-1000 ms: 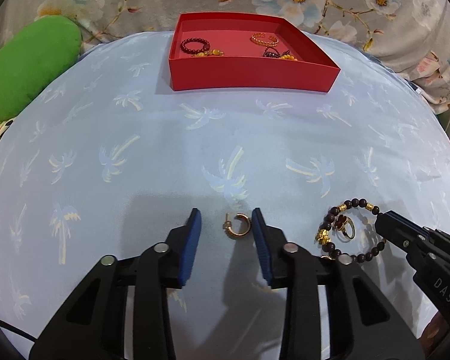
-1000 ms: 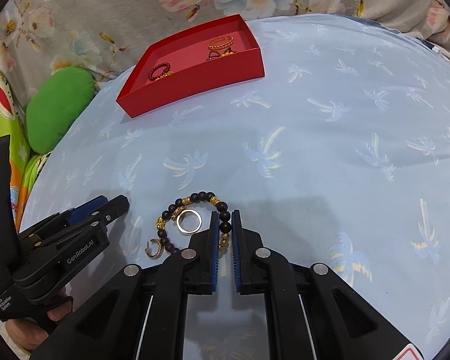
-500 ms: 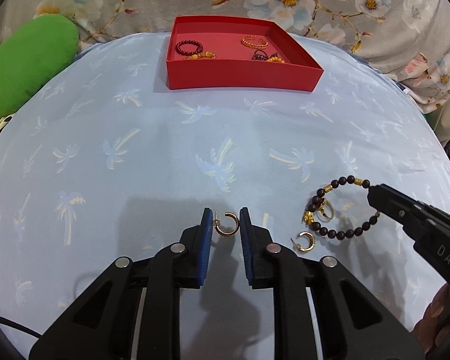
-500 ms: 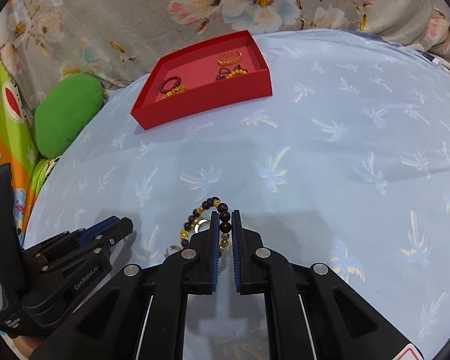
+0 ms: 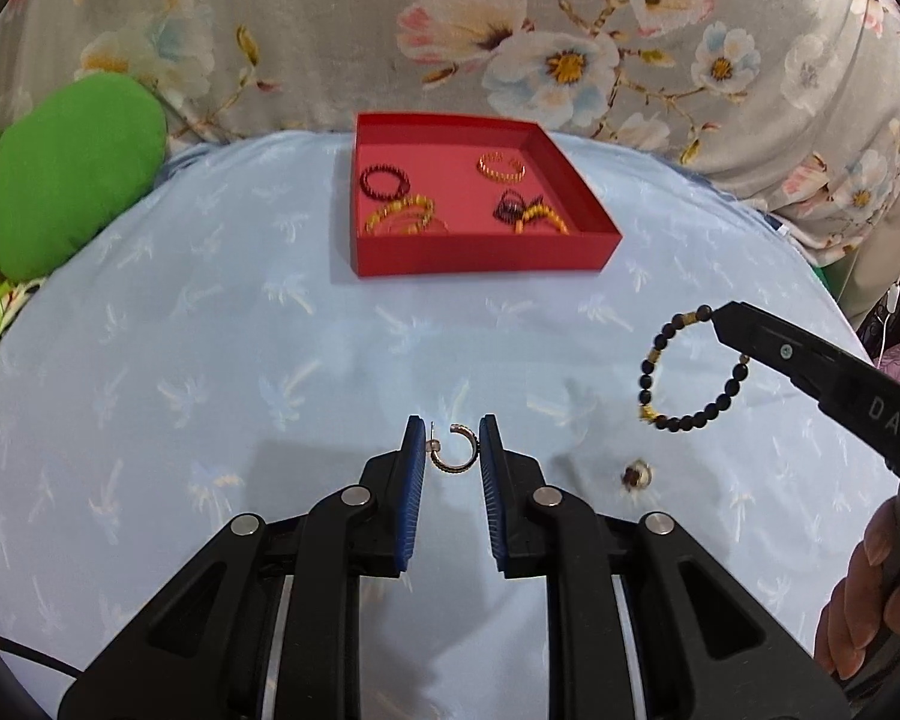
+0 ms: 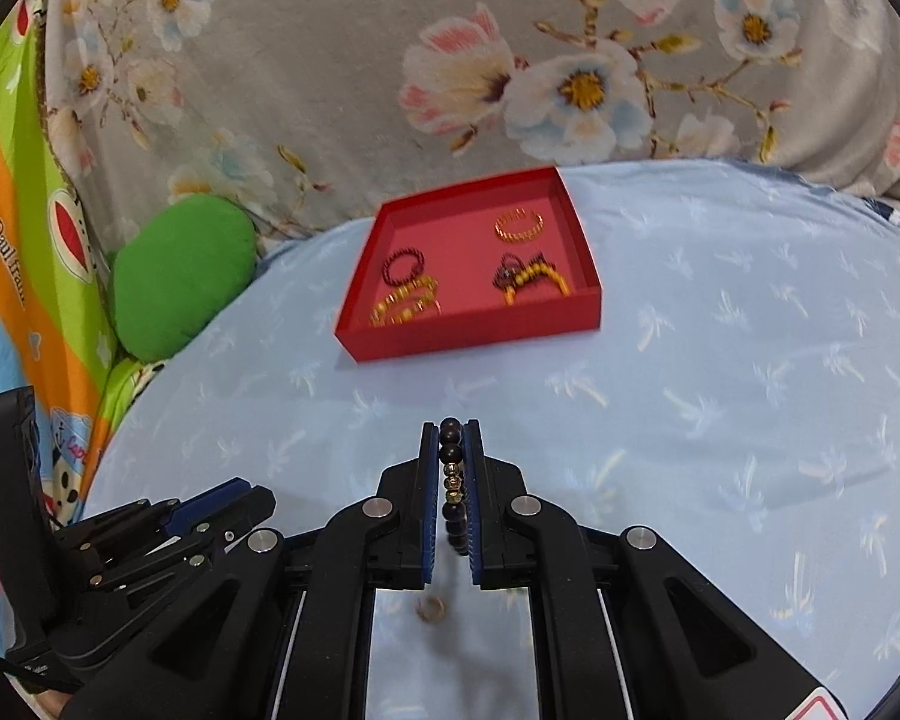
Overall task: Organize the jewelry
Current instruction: 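Grasp a small gold hoop earring with the left gripper while the right lifts the black bracelet, then carry the earring and black bracelet into the red tray and open both grippers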
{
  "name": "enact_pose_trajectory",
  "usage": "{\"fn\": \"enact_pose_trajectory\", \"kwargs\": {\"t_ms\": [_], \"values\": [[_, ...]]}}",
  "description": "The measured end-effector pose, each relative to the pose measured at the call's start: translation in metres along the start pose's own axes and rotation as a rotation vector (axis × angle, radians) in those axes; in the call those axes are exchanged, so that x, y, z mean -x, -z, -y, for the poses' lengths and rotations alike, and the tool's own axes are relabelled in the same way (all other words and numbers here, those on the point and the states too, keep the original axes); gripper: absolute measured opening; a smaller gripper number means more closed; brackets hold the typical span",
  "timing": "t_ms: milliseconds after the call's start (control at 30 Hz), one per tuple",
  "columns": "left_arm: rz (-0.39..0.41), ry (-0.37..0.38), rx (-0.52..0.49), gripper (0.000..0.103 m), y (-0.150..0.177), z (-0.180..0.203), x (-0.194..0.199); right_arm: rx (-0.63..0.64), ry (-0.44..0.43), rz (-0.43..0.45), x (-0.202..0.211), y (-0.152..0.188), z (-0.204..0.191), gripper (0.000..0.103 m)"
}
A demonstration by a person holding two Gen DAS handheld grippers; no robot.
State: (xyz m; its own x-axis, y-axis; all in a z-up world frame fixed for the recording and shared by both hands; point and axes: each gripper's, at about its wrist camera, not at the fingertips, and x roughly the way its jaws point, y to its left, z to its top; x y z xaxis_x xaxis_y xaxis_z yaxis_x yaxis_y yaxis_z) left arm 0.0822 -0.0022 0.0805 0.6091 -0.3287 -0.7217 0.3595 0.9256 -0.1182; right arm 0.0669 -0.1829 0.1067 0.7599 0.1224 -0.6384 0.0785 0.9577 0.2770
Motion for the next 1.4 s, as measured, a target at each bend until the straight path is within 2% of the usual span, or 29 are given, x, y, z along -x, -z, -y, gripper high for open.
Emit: {"fn": "enact_pose_trajectory", "kwargs": {"t_ms": [300,567,700,867,1000,1233,1300,1333,1367,1400], "values": [[0.062,-0.019,-0.029,0.018,-0.073,-0.009,-0.019,0.070,0.010,0.055,-0.034,-0.074,-0.014,0.007],[0.073,-0.023,-0.017,0.018,-0.147,-0.020,-0.077,0.140,0.037,0.059,-0.106,-0.135,-0.018,0.007],[0.057,-0.014,-0.002,0.018,-0.177,-0.025,-0.115,0.131,0.024,0.040,-0.148,-0.161,-0.008,0.007],[0.029,-0.007,0.016,0.018,-0.199,-0.029,-0.158,0.102,0.007,-0.008,-0.195,-0.178,0.011,0.007],[0.006,-0.006,0.017,0.018,-0.209,-0.027,-0.189,0.092,0.030,-0.062,-0.228,-0.182,0.025,0.007],[-0.029,-0.015,0.007,0.018,-0.211,-0.017,-0.225,0.075,0.085,-0.119,-0.254,-0.180,0.044,0.008],[-0.028,-0.021,0.019,0.019,-0.211,-0.016,-0.229,0.073,0.101,-0.114,-0.253,-0.179,0.046,0.011],[-0.029,-0.027,0.024,0.026,-0.210,-0.016,-0.230,0.072,0.107,-0.113,-0.253,-0.179,0.047,0.016],[-0.029,-0.036,0.034,0.039,-0.210,-0.017,-0.230,0.069,0.108,-0.105,-0.249,-0.178,0.048,0.020],[-0.022,-0.044,0.041,0.044,-0.209,-0.018,-0.230,0.068,0.107,-0.094,-0.245,-0.177,0.048,0.023]]}}
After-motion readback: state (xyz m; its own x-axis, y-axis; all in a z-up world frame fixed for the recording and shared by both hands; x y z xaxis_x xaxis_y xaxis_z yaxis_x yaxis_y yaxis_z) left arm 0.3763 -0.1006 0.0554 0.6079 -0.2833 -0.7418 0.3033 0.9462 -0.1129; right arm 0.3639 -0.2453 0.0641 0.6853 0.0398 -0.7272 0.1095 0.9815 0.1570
